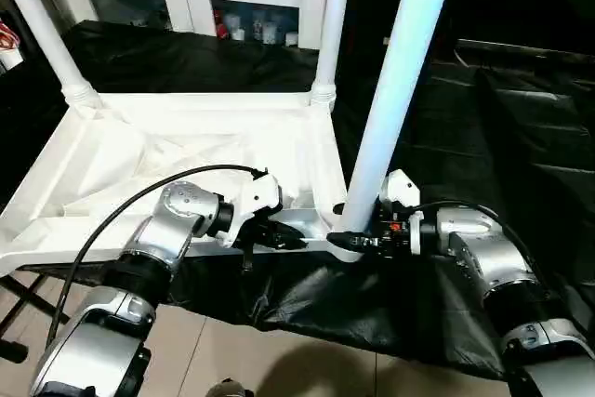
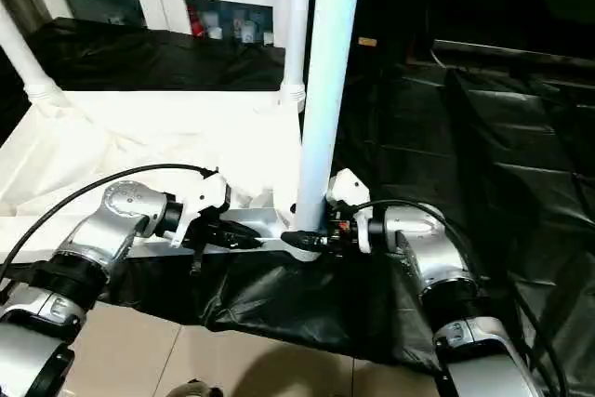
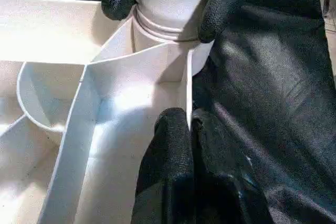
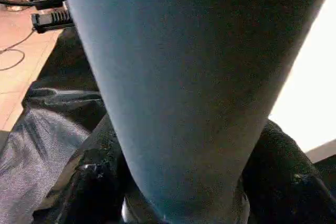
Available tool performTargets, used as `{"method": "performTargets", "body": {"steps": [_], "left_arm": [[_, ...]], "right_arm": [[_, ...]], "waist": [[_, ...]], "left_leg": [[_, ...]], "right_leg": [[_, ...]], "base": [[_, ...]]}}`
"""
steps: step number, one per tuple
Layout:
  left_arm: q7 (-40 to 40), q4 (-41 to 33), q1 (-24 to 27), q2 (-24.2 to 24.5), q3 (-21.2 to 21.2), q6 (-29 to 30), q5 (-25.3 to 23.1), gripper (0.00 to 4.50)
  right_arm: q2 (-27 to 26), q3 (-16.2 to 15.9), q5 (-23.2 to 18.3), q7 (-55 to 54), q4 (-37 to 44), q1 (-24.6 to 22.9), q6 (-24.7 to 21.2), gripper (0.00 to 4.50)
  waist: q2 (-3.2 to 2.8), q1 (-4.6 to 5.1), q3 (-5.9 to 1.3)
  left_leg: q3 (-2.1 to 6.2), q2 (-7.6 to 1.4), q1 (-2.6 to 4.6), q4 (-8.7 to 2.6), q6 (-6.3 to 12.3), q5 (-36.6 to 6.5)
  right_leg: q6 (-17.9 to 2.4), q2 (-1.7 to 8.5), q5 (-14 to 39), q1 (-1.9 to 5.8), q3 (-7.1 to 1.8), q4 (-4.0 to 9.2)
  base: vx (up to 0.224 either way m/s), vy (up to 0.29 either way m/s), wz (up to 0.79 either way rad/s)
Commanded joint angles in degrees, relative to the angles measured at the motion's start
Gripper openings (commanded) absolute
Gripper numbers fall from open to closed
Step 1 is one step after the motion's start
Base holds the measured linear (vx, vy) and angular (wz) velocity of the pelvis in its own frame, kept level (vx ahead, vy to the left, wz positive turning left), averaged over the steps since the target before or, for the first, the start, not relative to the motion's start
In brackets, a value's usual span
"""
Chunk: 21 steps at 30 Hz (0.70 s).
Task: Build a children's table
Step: Rotate leg to tighten
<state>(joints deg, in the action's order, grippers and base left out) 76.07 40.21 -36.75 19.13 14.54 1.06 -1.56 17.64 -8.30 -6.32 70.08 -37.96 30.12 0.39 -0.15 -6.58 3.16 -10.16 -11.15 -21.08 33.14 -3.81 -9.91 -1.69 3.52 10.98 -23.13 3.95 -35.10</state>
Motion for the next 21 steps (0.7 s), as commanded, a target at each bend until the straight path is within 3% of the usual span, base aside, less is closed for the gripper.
{"method": "performTargets", "body": {"steps": [1, 4, 5, 9, 13, 16, 17, 19, 21], "left_arm": [[-1.8, -2.7, -0.7, -0.8, -1.4, -0.3, 1.9, 0.00], [-2.6, -2.6, -0.9, -1.0, -1.7, 0.0, 1.8, 0.00], [-3.7, -2.2, -1.2, -1.2, -1.9, 0.2, 1.6, 0.00], [-7.0, -0.7, -1.9, -2.0, -2.4, 0.4, 1.0, 0.00], [-21.1, 3.3, -4.8, -7.3, -3.0, 4.5, -2.0, 0.00], [-29.6, 6.4, -7.6, -11.1, -3.6, 6.0, -3.0, 0.00], [-30.1, 6.6, -7.8, -11.3, -3.7, 6.0, -3.0, 0.00], [-34.6, 8.0, -9.1, -13.4, -3.9, 5.4, -3.5, 0.00], [-37.2, 8.9, -9.9, -14.9, -4.0, 4.0, -3.8, 0.00]], "right_arm": [[-1.4, -2.6, 2.4, -2.4, -1.9, -0.6, -0.5, 2.50], [-1.7, -2.6, 3.1, -4.2, -2.6, -0.4, 0.0, 2.50], [-2.2, -2.4, 3.7, -6.3, -3.3, -0.1, -0.1, 2.50], [-3.8, -1.1, 4.5, -12.6, -5.3, 0.7, -0.3, 2.49], [-9.6, 2.6, 3.5, -26.4, -9.7, 3.0, -2.2, 2.49], [-13.5, 3.0, 4.1, -34.5, -12.9, 5.1, -3.3, 2.48], [-13.8, 3.0, 4.1, -35.1, -13.1, 5.2, -3.4, 2.48], [-16.4, 3.6, 4.1, -40.3, -15.1, 6.7, -4.5, 2.48], [-18.3, 3.5, 4.2, -41.8, -16.0, 7.4, -4.2, 2.48]], "waist": [[0.76, -0.18, -3.68], [0.70, 0.09, -3.51], [1.26, 0.18, -3.53], [1.05, 0.64, -3.48], [0.59, 1.14, -3.44], [0.77, 1.27, -3.55], [0.24, 1.19, -3.69], [0.38, 1.20, -3.85], [-0.02, 1.03, -4.01]], "left_leg": [[0.52, -2.47, 0.44, -3.42, 3.83, -9.6], [0.57, -2.46, 0.54, -3.63, 3.11, -11.0], [0.60, -2.49, 0.59, -3.68, 2.94, -11.3], [0.64, -2.43, 0.68, -3.80, 2.04, -12.1], [0.83, -2.26, 1.03, -3.98, 0.74, -13.5], [0.74, -2.06, 0.97, -3.82, 0.55, -12.7], [0.77, -2.08, 0.94, -3.78, 0.58, -12.3], [0.73, -1.94, 0.82, -3.63, 1.21, -11.1], [0.74, -1.89, 0.70, -3.51, 1.51, -10.2]], "right_leg": [[-11.6, 5.15, 11.6, 3.14, -2.81, 4.27], [-11.0, 5.13, 14.3, 3.03, -2.78, 4.61], [-10.6, 5.14, 15.4, 3.03, -2.78, 4.59], [-10.2, 5.19, 16.6, 2.82, -2.93, 4.81], [-10.6, 5.07, 16.9, 2.70, -2.92, 4.97], [-10.9, 5.09, 15.3, 2.87, -3.00, 4.95], [-11.0, 5.12, 14.0, 2.94, -3.05, 4.97], [-11.6, 4.90, 10.3, 3.12, -3.06, 4.53], [-11.9, 5.00, 8.6, 3.22, -3.07, 4.41]], "base": [[0.000, 0.000, 0.00], [0.000, 0.000, 0.00], [0.000, 0.000, 0.00], [0.000, 0.000, 0.00], [0.000, 0.000, 0.00], [0.000, 0.000, 0.00], [0.000, 0.000, 0.00], [0.000, 0.000, 0.00], [0.000, 0.000, 0.00]]}}
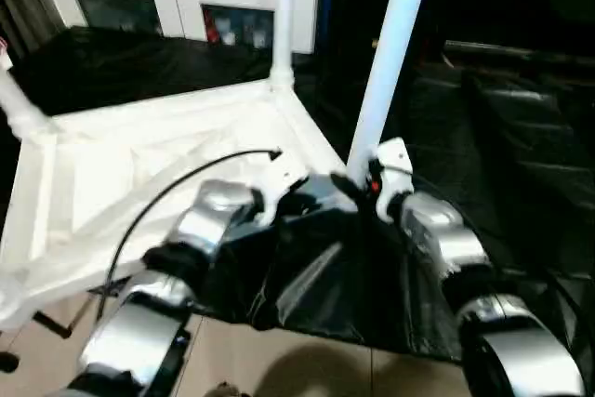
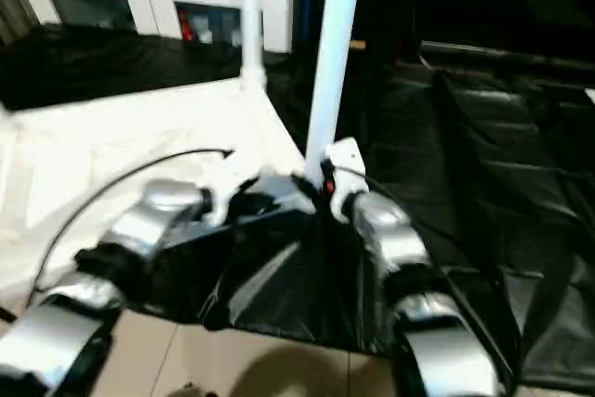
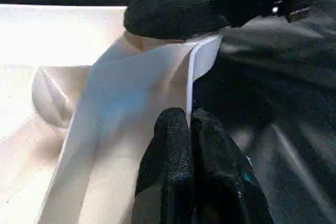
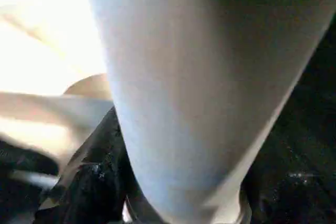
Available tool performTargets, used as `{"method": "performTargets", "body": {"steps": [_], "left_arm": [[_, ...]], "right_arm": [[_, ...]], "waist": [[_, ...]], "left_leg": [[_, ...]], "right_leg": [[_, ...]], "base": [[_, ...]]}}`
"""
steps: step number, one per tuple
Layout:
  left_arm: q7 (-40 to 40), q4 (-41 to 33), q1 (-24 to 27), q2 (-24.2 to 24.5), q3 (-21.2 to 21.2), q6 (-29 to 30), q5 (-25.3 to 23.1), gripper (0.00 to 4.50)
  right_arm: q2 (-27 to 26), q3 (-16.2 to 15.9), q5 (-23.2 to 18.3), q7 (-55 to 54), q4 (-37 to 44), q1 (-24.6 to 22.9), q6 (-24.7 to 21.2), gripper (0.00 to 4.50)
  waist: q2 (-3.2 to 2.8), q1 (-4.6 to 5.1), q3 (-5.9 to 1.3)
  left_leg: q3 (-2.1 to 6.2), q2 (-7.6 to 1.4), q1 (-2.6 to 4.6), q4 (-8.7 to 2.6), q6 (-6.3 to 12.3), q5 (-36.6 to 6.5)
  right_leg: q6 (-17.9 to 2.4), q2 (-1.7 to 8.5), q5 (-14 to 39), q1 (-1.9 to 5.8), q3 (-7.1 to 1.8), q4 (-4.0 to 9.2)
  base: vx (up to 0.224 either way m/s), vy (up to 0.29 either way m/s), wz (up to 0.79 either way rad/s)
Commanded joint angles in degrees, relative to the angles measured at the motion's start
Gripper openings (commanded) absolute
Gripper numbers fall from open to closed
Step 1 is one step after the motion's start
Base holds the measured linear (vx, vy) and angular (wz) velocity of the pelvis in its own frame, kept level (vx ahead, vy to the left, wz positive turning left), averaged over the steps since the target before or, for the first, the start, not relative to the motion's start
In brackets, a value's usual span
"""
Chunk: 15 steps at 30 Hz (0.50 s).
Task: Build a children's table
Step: Rotate leg to tighten
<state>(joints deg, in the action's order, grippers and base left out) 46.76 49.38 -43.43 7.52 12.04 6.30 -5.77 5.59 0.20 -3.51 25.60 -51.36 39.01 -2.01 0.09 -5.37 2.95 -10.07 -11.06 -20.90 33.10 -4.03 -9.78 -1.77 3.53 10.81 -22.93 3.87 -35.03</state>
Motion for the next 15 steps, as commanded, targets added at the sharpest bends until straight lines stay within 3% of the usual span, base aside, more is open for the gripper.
{"method": "performTargets", "body": {"steps": [1, 2, 7, 8, 9, 10, 12, 13, 15], "left_arm": [[-9.3, 0.4, -3.9, -4.2, -1.7, -2.0, 0.2, 0.00], [-8.4, 0.4, -3.9, -4.2, -1.5, -1.8, 0.2, 0.00], [-4.3, 0.8, -3.6, -2.9, -0.8, -1.5, 0.2, 0.00], [-4.3, 0.8, -3.6, -2.9, -0.8, -1.5, 0.2, 0.00], [-2.2, 0.1, -3.0, -2.0, -0.4, -2.1, 0.4, 0.00], [0.4, -0.6, -2.4, -1.1, 0.0, -3.2, 0.8, 0.00], [1.5, -1.0, -2.1, -0.6, 0.0, -3.7, 0.9, 0.00], [2.6, -1.3, -1.9, 0.1, 0.0, -3.9, 1.0, 0.00], [5.5, -2.2, -1.2, 1.2, 0.0, -4.4, 1.5, 0.00]], "right_arm": [[-7.4, -5.0, 1.9, 2.2, -3.3, -1.1, -1.0, 2.83], [-7.9, -5.1, 2.0, 2.3, -3.2, -1.0, -0.3, 3.03], [-8.2, -4.1, 0.6, 4.0, -2.6, -0.7, 1.8, 3.52], [-8.2, -4.1, 0.5, 4.0, -2.6, -0.7, 1.8, 3.52], [-6.8, -4.4, 0.7, 5.5, -1.8, -1.0, 2.3, 3.61], [-4.9, -5.1, 1.4, 7.4, -1.1, -1.3, 3.4, 3.69], [-3.8, -5.5, 1.8, 8.6, -0.9, -1.5, 3.9, 3.77], [-2.6, -5.6, 2.0, 10.8, -0.5, -1.9, 4.6, 3.77], [-0.8, -5.5, 2.0, 14.3, -0.1, -2.3, 5.9, 3.77]], "waist": [[-0.12, -0.14, -3.78], [-0.39, -0.22, -3.77], [-0.41, 0.39, -3.52], [-0.33, 0.42, -3.52], [-0.33, 0.40, -3.59], [0.16, 0.41, -3.52], [-0.03, 0.35, -3.73], [0.25, 0.38, -3.84], [0.16, 0.29, -3.89]], "left_leg": [[0.69, -1.99, 0.40, -3.49, 1.98, -10.1], [0.71, -1.95, 0.44, -3.47, 2.11, -10.3], [0.94, -2.05, 0.28, -3.94, 1.97, -13.4], [0.85, -2.07, 0.53, -3.83, 1.96, -13.9], [0.80, -2.08, 0.56, -3.75, 1.99, -13.6], [0.82, -2.07, 0.39, -3.82, 2.32, -12.9], [0.73, -2.11, 0.36, -3.60, 2.87, -11.8], [0.70, -2.10, 0.26, -3.50, 3.38, -10.3], [0.61, -2.07, 0.12, -3.31, 4.34, -9.0]], "right_leg": [[-12.0, 4.93, 7.7, 3.13, -2.87, 4.30], [-12.0, 4.92, 7.6, 3.19, -2.81, 4.27], [-11.0, 5.00, 12.1, 3.30, -2.67, 4.74], [-10.9, 5.03, 13.2, 3.12, -2.77, 4.92], [-11.0, 5.08, 12.8, 3.13, -2.87, 4.90], [-11.1, 5.04, 12.4, 3.22, -2.86, 4.74], [-11.4, 5.09, 10.5, 3.28, -2.90, 4.59], [-12.0, 4.96, 7.9, 3.39, -2.89, 4.22], [-12.9, 5.01, 5.2, 3.49, -2.87, 3.96]], "base": [[0.000, 0.000, 0.00], [0.000, 0.000, 0.00], [0.000, 0.000, 0.00], [0.000, 0.000, 0.00], [0.000, 0.000, 0.00], [0.000, 0.000, 0.00], [0.000, 0.000, 0.00], [0.000, 0.000, 0.00], [0.000, 0.000, 0.00]]}}
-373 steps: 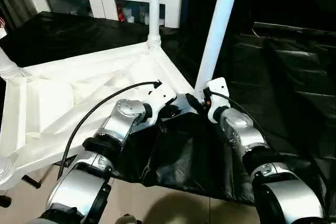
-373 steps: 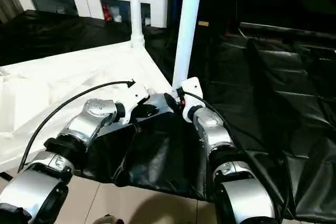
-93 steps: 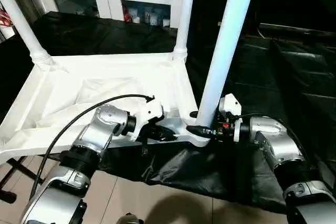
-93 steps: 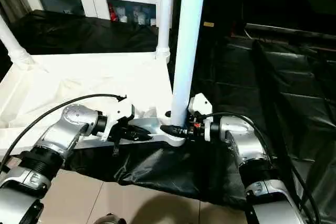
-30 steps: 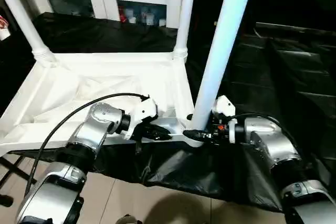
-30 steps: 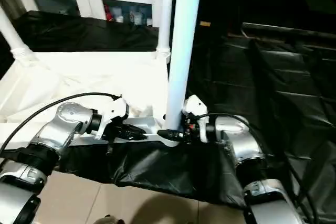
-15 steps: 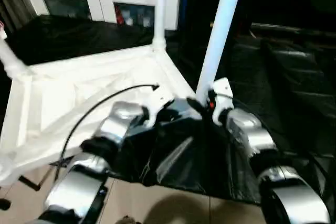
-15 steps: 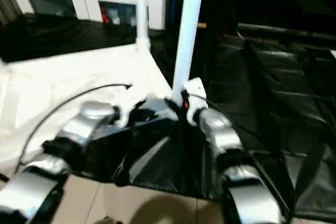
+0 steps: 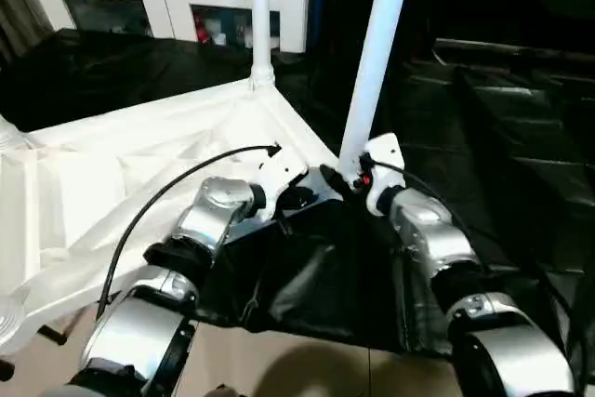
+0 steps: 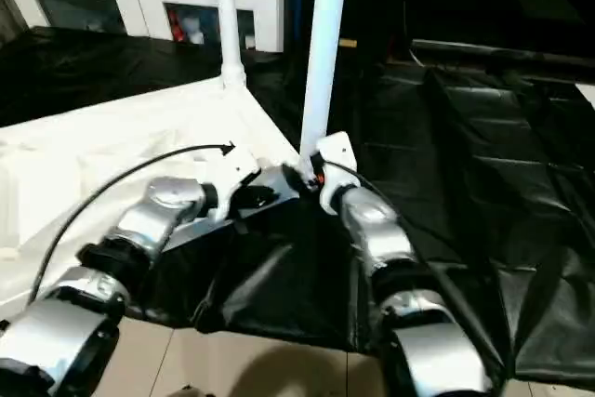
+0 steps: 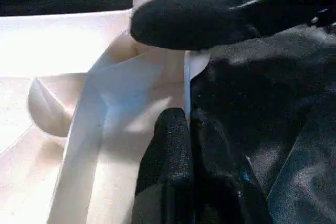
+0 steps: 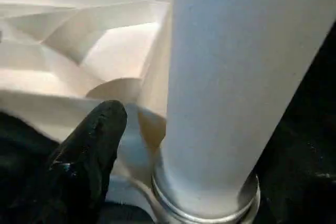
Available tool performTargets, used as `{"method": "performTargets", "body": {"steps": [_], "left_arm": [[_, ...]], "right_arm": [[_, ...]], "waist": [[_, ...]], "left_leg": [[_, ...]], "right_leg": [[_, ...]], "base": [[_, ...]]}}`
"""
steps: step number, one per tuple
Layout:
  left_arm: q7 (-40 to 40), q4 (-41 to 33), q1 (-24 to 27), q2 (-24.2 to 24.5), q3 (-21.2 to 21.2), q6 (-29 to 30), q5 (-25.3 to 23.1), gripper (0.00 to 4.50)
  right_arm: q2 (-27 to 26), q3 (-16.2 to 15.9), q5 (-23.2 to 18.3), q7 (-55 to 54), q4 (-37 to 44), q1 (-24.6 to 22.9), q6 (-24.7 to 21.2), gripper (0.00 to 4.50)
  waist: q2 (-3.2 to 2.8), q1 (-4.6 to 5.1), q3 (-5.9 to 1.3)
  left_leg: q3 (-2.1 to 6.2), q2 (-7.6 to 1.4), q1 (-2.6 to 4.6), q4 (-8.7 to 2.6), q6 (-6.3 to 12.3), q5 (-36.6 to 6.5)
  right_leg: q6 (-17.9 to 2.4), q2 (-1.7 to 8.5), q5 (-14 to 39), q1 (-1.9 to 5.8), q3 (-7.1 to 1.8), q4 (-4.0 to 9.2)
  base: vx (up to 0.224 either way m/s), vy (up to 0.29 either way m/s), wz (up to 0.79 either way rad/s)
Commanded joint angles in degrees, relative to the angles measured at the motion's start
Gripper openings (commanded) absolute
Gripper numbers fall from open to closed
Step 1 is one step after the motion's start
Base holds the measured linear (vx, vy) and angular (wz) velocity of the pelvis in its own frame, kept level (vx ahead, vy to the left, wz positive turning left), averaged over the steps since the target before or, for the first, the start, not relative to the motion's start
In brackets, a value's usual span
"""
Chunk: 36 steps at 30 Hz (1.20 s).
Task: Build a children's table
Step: Rotate leg to tighten
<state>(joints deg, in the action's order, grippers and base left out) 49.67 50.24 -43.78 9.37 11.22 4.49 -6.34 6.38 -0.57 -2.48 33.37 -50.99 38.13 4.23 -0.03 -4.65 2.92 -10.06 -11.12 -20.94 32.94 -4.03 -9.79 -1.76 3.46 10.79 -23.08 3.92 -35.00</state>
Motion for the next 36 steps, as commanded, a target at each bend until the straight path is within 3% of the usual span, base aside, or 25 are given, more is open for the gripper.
{"method": "performTargets", "body": {"steps": [1, 5, 11, 13, 15, 18, 24, 31, 36], "left_arm": [[3.5, -3.4, -0.6, -0.3, 0.8, -2.8, 2.2, 0.00], [13.6, -7.7, 2.0, 3.1, 1.3, -4.3, 5.3, 0.00], [19.7, -9.3, 3.3, 6.0, 1.7, -4.0, 6.0, 0.00], [21.6, -9.9, 3.8, 7.3, 1.4, -4.1, 6.5, 0.00], [23.0, -10.8, 4.2, 8.2, 1.4, -3.4, 7.2, 0.00], [26.1, -11.9, 4.7, 9.7, 1.7, -2.6, 7.7, 0.00], [28.2, -13.2, 5.1, 10.1, 2.0, -1.3, 8.2, 0.00], [27.1, -14.1, 6.0, 9.7, 2.1, -1.0, 7.9, 0.00], [24.1, -13.2, 6.0, 8.8, 1.6, -1.4, 7.4, 0.00]], "right_arm": [[-1.0, -4.8, 0.9, 7.8, -0.4, -1.5, 0.0, 3.77], [3.3, -6.8, 1.3, 16.9, 0.4, -2.3, 1.9, 3.77], [6.6, -7.7, 0.7, 25.3, 1.3, -2.8, 2.7, 3.77], [8.2, -8.2, -0.5, 31.0, 3.6, -3.9, 1.7, 3.53], [9.2, -8.9, -1.4, 34.1, 5.0, -4.6, 1.0, 3.42], [11.2, -10.0, -3.0, 40.1, 8.6, -6.5, -1.3, 3.13], [12.3, -11.1, -2.4, 42.9, 9.8, -7.7, -1.9, 2.64], [11.3, -11.8, -2.3, 40.8, 11.7, -9.0, -3.1, 2.51], [10.1, -10.7, -2.3, 37.1, 12.1, -9.8, -3.5, 2.49]], "waist": [[0.64, -0.57, -3.85], [0.37, -0.94, -3.68], [0.30, -1.41, -3.44], [0.26, -1.60, -3.52], [0.70, -1.82, -3.59], [0.68, -2.36, -3.63], [0.76, -2.85, -3.52], [0.60, -3.10, -3.66], [0.57, -3.04, -3.57]], "left_leg": [[0.53, -1.97, 0.08, -3.04, 5.04, -8.4], [0.36, -2.39, 0.18, -3.03, 5.48, -8.8], [0.37, -2.61, 0.49, -3.28, 4.22, -11.8], [0.42, -2.77, 0.49, -3.32, 4.09, -11.8], [0.29, -2.70, 0.51, -3.21, 4.52, -10.7], [0.26, -2.71, 0.44, -3.09, 5.23, -9.4], [0.31, -2.69, 0.50, -3.18, 4.45, -10.0], [0.34, -2.60, 0.47, -3.12, 4.03, -9.2], [0.37, -2.63, 0.54, -3.25, 3.46, -10.1]], "right_leg": [[-13.1, 5.10, 4.6, 3.73, -2.84, 3.83], [-13.7, 5.10, 6.5, 3.45, -2.70, 3.93], [-13.0, 5.04, 10.6, 3.14, -2.73, 4.20], [-12.9, 5.03, 10.0, 3.17, -2.83, 4.10], [-13.1, 5.03, 8.5, 3.15, -2.85, 3.95], [-13.0, 4.99, 7.6, 3.12, -2.82, 3.81], [-12.4, 5.11, 10.3, 3.00, -2.77, 4.00], [-12.0, 4.93, 8.7, 3.06, -2.74, 3.86], [-11.5, 5.03, 10.5, 3.00, -2.76, 4.13]], "base": [[0.000, 0.000, 0.00], [0.000, 0.000, 0.00], [0.000, 0.000, 0.00], [0.000, 0.000, 0.00], [0.000, 0.000, 0.00], [0.000, 0.000, 0.00], [0.000, 0.000, 0.00], [0.000, 0.000, 0.00], [0.000, 0.000, 0.00]]}}
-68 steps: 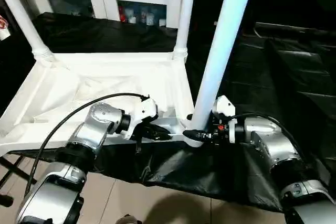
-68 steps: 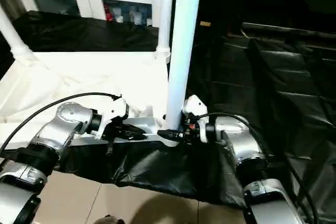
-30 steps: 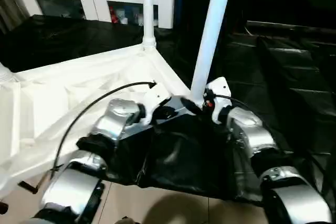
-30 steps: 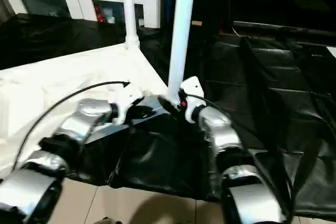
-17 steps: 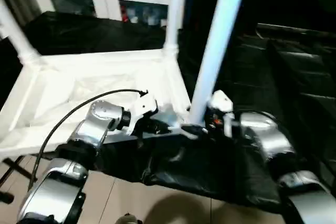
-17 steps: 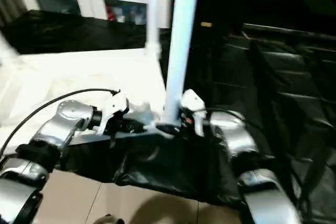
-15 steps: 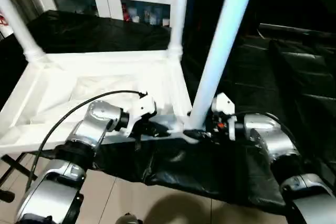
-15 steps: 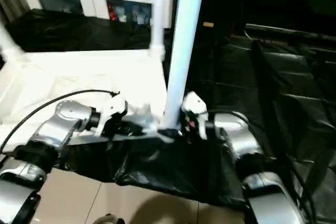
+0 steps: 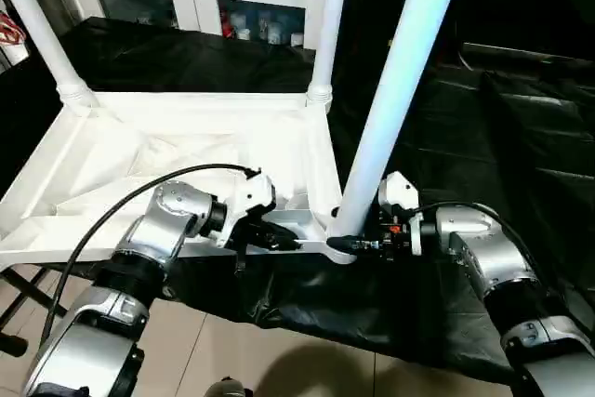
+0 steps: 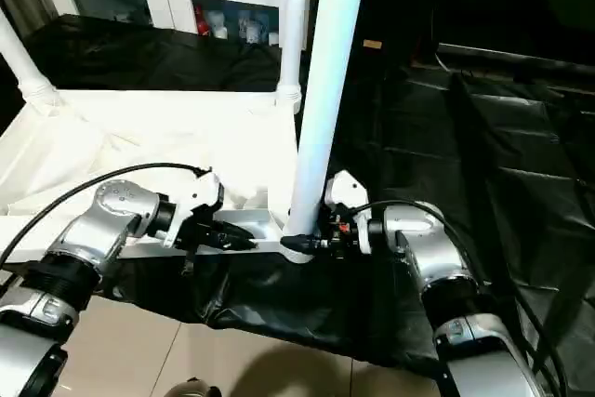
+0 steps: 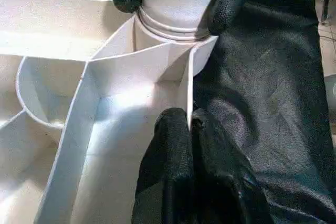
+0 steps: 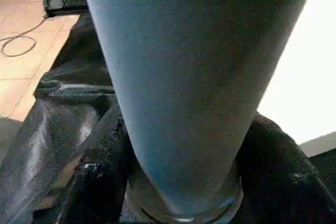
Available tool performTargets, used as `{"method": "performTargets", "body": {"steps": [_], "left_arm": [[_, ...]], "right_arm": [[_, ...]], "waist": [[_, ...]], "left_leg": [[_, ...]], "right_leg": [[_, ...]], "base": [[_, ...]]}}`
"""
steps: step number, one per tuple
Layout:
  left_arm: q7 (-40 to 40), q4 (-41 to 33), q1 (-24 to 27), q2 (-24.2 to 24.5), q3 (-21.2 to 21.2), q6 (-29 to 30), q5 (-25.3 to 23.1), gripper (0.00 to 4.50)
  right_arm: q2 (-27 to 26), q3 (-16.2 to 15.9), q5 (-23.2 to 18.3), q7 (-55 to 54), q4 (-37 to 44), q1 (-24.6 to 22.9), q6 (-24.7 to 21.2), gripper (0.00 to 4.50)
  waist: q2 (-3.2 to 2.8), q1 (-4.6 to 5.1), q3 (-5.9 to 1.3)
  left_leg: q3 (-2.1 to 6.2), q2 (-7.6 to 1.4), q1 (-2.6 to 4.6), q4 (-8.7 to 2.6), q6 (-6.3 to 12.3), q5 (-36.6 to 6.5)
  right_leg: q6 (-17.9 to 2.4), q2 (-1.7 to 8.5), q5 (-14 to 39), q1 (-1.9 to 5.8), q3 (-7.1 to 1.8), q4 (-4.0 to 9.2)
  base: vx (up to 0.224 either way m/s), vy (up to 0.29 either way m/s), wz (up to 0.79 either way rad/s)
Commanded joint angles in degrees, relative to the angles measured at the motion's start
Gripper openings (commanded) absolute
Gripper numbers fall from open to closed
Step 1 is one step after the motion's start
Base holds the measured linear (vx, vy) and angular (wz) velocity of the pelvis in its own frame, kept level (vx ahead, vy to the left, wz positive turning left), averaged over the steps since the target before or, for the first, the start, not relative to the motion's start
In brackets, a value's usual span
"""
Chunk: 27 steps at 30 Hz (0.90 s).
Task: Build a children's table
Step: Rotate leg to tighten
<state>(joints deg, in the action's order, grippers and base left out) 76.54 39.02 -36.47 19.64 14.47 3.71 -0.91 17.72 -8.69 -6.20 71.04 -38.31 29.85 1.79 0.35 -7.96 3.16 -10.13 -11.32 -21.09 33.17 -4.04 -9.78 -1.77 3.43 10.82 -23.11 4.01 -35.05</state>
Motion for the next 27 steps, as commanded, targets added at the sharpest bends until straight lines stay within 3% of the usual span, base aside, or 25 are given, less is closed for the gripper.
{"method": "performTargets", "body": {"steps": [1, 6, 7, 8, 10, 11, 12, 15, 16, 18, 21, 23, 26, 27], "left_arm": [[-4.6, -1.4, -1.6, -2.1, -1.9, -0.8, 1.6, 0.00], [-19.0, 2.0, -4.5, -8.4, -3.5, 1.3, -0.7, 0.00], [-19.2, 2.1, -4.6, -8.5, -3.5, 1.3, -0.7, 0.00], [-23.3, 3.5, -5.8, -10.6, -4.0, 2.0, -1.1, 0.00], [-29.1, 5.3, -7.6, -13.5, -4.3, 2.4, -1.7, 0.00], [-30.4, 5.8, -8.1, -14.2, -4.3, 2.5, -1.9, 0.00], [-31.3, 6.2, -8.4, -14.7, -4.1, 2.5, -2.1, 0.00], [-31.8, 6.6, -8.6, -15.9, -3.0, 1.8, -2.9, 0.00], [-31.3, 6.4, -8.5, -15.9, -2.9, 1.9, -2.9, 0.00], [-30.3, 6.0, -8.1, -15.9, -2.7, 1.8, -2.9, 0.00], [-28.7, 5.5, -7.6, -15.1, -2.6, 1.3, -3.0, 0.00], [-26.8, 6.0, -7.2, -14.0, -2.4, -0.5, -2.7, 0.00], [-24.2, 5.4, -6.4, -12.7, -1.8, -1.9, -2.3, 0.00], [-23.3, 5.0, -6.1, -12.2, -1.7, -2.1, -2.1, 0.00]], "right_arm": [[-1.8, -1.9, 1.5, -2.8, -0.9, -1.5, -1.0, 2.49], [-7.8, 2.9, 3.3, -23.8, -5.7, -0.2, -2.3, 2.48], [-7.9, 2.9, 3.3, -24.0, -5.8, -0.2, -2.4, 2.45], [-9.8, 3.9, 3.0, -28.0, -7.0, 0.4, -3.1, 2.44], [-12.8, 4.2, 3.8, -35.0, -9.3, 1.6, -3.6, 2.43], [-13.7, 4.1, 4.3, -37.1, -9.9, 2.1, -3.7, 2.43], [-14.6, 4.1, 4.7, -39.2, -10.6, 2.8, -3.7, 2.43], [-17.2, 3.6, 5.7, -42.6, -12.1, 4.8, -3.4, 2.43], [-17.5, 3.6, 5.6, -42.7, -12.2, 5.1, -3.2, 2.77], [-18.0, 4.2, 5.4, -43.1, -12.6, 5.8, -2.8, 2.86], [-17.5, 4.5, 5.5, -42.4, -12.7, 6.4, -2.6, 3.05], [-16.3, 4.4, 5.4, -41.0, -12.9, 6.5, -2.0, 3.34], [-14.6, 3.6, 6.8, -40.0, -13.2, 6.4, 0.0, 3.42], [-14.0, 3.2, 7.0, -38.9, -13.1, 6.2, 0.5, 3.42]], "waist": [[0.27, 0.31, -3.72], [0.64, 0.96, -3.45], [0.74, 1.35, -3.45], [1.00, 1.55, -3.55], [0.77, 1.73, -3.59], [0.36, 1.66, -3.71], [0.49, 1.79, -3.71], [0.33, 1.97, -3.86], [0.34, 2.02, -3.88], [0.24, 2.18, -3.90], [0.31, 2.38, -3.76], [0.67, 2.62, -3.73], [0.50, 2.65, -3.85], [0.93, 2.71, -3.84]], "left_leg": [[0.45, -2.39, 0.76, -3.53, 3.10, -10.8], [0.65, -2.19, 1.04, -3.90, 1.16, -12.8], [0.74, -2.16, 1.01, -3.98, 0.68, -13.0], [0.69, -2.07, 0.88, -3.88, 0.97, -12.3], [0.58, -1.90, 1.03, -3.71, 1.35, -12.0], [0.73, -1.93, 0.85, -3.72, 1.29, -11.1], [0.68, -1.93, 0.72, -3.76, 1.32, -10.7], [0.63, -1.81, 0.63, -3.61, 1.74, -10.0], [0.65, -1.80, 0.54, -3.62, 1.93, -9.8], [0.60, -1.81, 0.54, -3.55, 2.68, -9.3], [0.58, -1.84, 0.62, -3.63, 2.75, -10.4], [0.62, -1.92, 0.63, -3.71, 2.64, -11.0], [0.59, -1.94, 0.59, -3.59, 2.83, -10.3], [0.50, -1.94, 0.53, -3.57, 3.00, -10.0]], "right_leg": [[-11.3, 5.06, 11.9, 2.94, -2.87, 4.33], [-9.2, 5.25, 18.6, 2.61, -2.94, 5.05], [-8.9, 5.24, 19.2, 2.71, -2.94, 5.10], [-8.9, 5.26, 18.3, 2.84, -2.97, 5.07], [-9.1, 5.19, 17.5, 2.67, -3.06, 5.11], [-9.2, 5.29, 16.3, 2.88, -3.07, 4.84], [-9.4, 5.19, 15.3, 2.91, -3.06, 4.84], [-9.9, 5.04, 11.7, 3.07, -3.04, 4.49], [-10.0, 5.10, 11.1, 3.17, -3.03, 4.45], [-10.6, 5.03, 9.2, 3.23, -3.02, 4.34], [-10.5, 5.11, 11.0, 3.23, -3.01, 4.61], [-10.4, 5.12, 12.2, 3.23, -3.00, 4.65], [-10.8, 5.17, 10.9, 3.24, -3.07, 4.49], [-10.9, 5.15, 10.4, 3.25, -3.08, 4.45]], "base": [[0.000, 0.000, 0.00], [0.000, 0.000, 0.00], [0.000, 0.000, 0.00], [0.000, 0.000, 0.00], [0.000, 0.000, 0.00], [0.000, 0.000, 0.00], [0.000, 0.000, 0.00], [0.000, 0.000, 0.00], [0.000, 0.000, 0.00], [0.000, 0.000, 0.00], [0.000, 0.000, 0.00], [0.000, 0.000, 0.00], [0.000, 0.000, 0.00], [0.000, 0.000, 0.00]]}}
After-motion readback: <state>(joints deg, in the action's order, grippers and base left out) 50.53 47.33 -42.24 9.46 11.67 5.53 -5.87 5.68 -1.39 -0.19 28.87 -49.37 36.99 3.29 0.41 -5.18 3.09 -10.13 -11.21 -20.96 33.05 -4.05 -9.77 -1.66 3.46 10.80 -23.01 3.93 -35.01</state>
